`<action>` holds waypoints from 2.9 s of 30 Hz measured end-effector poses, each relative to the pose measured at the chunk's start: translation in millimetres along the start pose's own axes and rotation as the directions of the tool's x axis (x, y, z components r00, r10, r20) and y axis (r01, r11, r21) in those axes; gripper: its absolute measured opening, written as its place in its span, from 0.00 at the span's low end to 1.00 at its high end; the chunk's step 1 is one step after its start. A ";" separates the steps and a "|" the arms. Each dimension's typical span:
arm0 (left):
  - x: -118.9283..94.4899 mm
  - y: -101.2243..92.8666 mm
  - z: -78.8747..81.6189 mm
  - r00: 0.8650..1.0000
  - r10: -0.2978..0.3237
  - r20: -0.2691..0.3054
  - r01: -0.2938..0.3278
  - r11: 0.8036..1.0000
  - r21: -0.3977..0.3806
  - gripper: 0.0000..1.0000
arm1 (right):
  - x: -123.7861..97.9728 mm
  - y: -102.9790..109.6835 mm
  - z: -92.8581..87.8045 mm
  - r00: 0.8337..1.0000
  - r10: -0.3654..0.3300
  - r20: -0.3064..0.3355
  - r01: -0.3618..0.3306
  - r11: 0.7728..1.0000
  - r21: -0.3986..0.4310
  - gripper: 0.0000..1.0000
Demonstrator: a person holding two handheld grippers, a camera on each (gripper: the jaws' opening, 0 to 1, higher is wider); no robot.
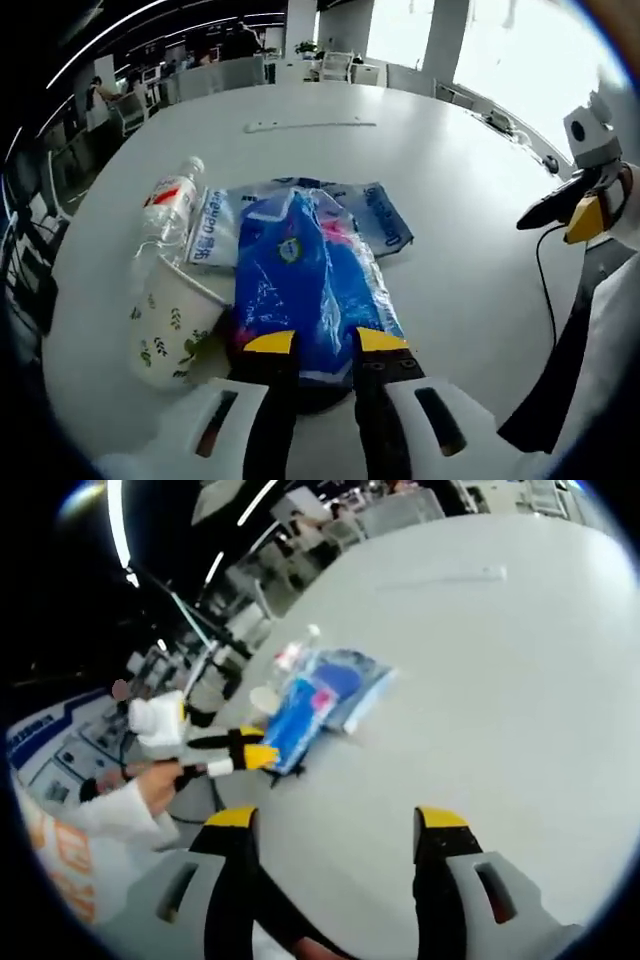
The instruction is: Arrange the tabletop items into an orderly group along one side of the table until the central work area is clear of visible clutter.
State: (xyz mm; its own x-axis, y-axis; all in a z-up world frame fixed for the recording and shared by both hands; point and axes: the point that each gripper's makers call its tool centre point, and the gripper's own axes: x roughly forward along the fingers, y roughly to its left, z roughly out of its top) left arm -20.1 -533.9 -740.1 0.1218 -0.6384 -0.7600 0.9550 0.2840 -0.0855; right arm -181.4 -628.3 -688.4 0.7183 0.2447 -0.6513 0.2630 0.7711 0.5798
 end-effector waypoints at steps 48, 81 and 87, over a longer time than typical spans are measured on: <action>-52.5 -82.8 85.4 0.902 -0.409 0.138 0.314 0.842 0.438 0.07 | -1.2 13.1 52.3 0.991 0.045 0.130 -0.014 0.973 -0.229 0.00; 6.1 -127.6 143.8 0.924 -0.336 0.179 0.293 0.928 0.229 0.00 | -50.8 -56.8 80.8 0.942 -0.121 0.312 0.116 0.993 0.035 0.00; 29.2 -142.1 157.7 0.925 -0.361 0.120 0.321 0.909 0.267 0.00 | -59.9 -84.9 94.6 0.932 -0.177 0.317 0.172 0.984 0.044 0.00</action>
State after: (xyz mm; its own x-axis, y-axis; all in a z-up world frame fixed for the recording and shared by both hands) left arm -109.6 -705.7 -648.5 -0.2001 -0.7787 -0.5946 0.9792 -0.1373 -0.1496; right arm -185.9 -764.1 -652.3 0.8270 -0.0945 -0.5542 0.4104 0.7751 0.4803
